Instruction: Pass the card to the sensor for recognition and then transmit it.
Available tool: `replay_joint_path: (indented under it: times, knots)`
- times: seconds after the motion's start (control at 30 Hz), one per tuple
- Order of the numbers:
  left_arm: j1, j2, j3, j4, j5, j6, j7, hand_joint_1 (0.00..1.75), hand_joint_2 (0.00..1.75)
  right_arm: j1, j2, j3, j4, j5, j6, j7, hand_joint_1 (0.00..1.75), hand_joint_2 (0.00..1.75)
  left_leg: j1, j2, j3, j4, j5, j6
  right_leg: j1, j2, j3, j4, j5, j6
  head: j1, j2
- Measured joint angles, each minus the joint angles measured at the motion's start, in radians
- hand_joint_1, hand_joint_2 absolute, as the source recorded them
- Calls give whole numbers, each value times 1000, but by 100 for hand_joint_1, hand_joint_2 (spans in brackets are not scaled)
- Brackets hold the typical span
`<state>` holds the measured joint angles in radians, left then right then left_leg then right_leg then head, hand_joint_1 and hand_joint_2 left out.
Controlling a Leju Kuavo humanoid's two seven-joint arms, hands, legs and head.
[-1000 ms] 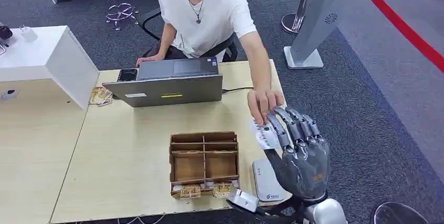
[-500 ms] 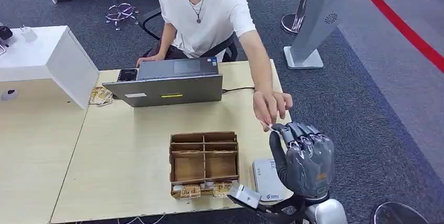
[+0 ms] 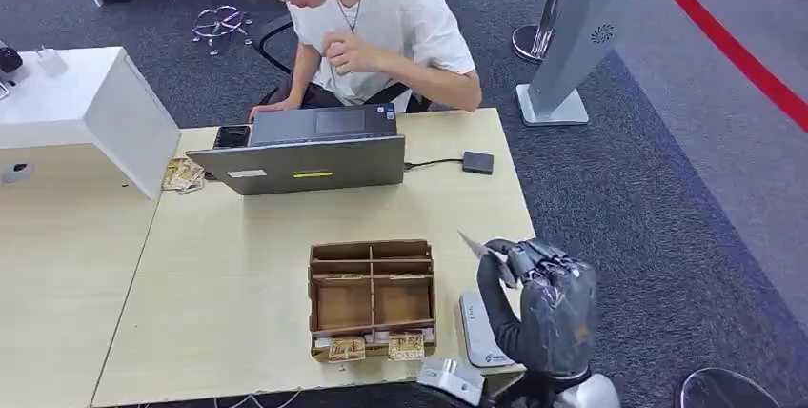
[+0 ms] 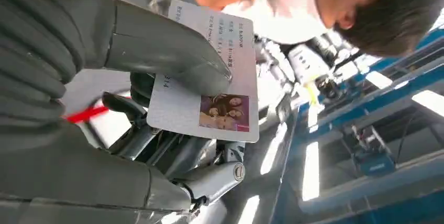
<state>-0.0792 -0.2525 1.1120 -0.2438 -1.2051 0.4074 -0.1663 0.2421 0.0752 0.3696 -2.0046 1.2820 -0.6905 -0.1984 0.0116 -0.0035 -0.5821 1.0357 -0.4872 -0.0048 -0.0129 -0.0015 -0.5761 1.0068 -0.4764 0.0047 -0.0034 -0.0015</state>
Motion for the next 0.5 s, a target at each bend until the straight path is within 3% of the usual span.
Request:
replay_joint_path:
  times: [0.5]
  knots:
    - [2,0,2,0,12,12,18,0,0,71,-3,-16,206,-437,5,5,175,175,0,0,0,0,0,0,0,0,0,0,0,0,0,0]
